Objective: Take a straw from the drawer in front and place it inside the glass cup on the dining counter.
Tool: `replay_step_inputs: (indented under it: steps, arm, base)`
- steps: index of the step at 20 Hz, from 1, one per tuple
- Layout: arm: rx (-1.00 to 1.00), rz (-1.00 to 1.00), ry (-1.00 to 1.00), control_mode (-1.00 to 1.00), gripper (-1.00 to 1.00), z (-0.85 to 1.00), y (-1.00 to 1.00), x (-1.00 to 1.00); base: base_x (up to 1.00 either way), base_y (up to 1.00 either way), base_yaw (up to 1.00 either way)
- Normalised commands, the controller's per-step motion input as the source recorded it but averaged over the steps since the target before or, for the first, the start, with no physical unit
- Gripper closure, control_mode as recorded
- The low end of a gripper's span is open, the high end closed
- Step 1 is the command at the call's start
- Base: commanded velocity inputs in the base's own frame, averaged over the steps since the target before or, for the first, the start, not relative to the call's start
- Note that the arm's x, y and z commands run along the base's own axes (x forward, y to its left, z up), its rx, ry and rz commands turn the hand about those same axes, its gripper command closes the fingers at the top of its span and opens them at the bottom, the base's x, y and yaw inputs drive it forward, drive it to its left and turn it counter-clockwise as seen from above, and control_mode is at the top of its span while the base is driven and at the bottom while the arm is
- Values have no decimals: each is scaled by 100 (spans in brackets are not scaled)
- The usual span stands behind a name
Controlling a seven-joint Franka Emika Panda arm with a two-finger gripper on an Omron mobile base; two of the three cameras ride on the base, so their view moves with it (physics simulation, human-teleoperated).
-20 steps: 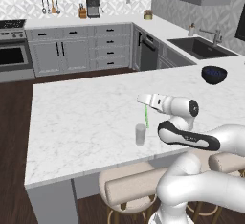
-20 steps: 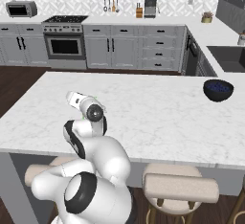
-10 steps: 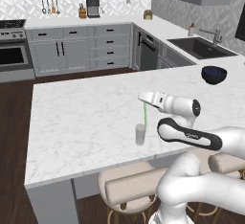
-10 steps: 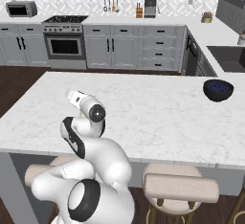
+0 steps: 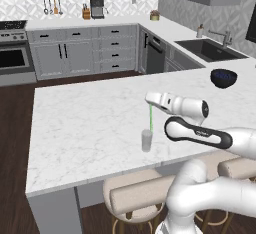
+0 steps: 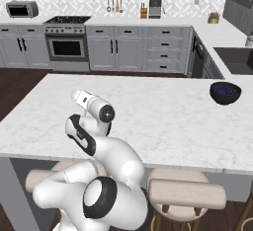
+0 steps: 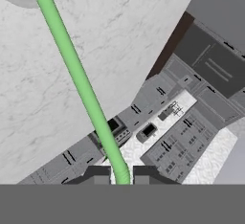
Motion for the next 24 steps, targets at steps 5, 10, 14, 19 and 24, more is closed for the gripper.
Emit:
replay_step_inputs:
  steps: [5,10,14,19,24]
  arm:
    - [0,4,0,-100,100,-10,4,9]
    - [0,4,0,-100,100,-14,8,0]
    - [0,4,0,-100,100,-8,10,9]
    - [0,3,0,-100,100,-13,8,8]
    - [0,3,0,-100,100,-14,8,10]
  base:
    - [0,0,0]
    - [0,0,0]
    - [0,0,0]
    - [0,0,0]
    - [0,0,0]
